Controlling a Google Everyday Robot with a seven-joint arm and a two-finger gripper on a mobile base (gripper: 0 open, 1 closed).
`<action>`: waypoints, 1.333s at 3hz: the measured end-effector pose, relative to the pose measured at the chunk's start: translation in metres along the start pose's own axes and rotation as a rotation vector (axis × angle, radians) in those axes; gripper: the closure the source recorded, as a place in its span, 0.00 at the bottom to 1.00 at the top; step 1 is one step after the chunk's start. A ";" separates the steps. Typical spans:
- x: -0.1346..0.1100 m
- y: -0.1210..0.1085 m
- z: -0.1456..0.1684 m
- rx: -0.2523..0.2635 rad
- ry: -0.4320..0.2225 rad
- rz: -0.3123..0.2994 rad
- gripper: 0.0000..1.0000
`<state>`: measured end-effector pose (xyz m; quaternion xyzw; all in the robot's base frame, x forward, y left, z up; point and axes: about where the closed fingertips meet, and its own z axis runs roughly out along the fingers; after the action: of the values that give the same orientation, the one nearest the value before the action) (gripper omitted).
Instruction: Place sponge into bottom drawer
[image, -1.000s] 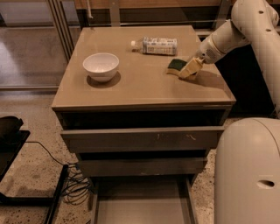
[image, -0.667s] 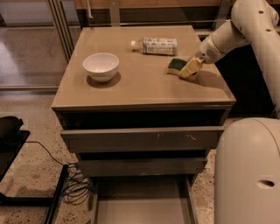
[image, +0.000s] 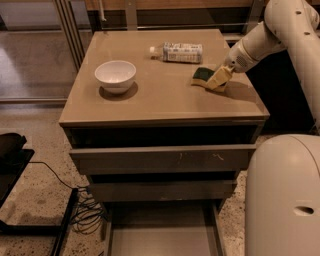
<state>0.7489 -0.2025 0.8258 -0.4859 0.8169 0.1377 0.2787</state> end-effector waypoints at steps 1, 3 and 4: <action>0.001 0.005 -0.021 0.014 0.010 -0.023 1.00; 0.016 0.044 -0.108 0.113 -0.088 -0.063 1.00; 0.031 0.081 -0.156 0.203 -0.157 -0.074 1.00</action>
Offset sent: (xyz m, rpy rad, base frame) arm -0.0987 -0.0337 0.0684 0.0142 -0.1169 0.0211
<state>0.6168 -0.2625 0.9295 -0.4727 0.7838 0.0814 0.3945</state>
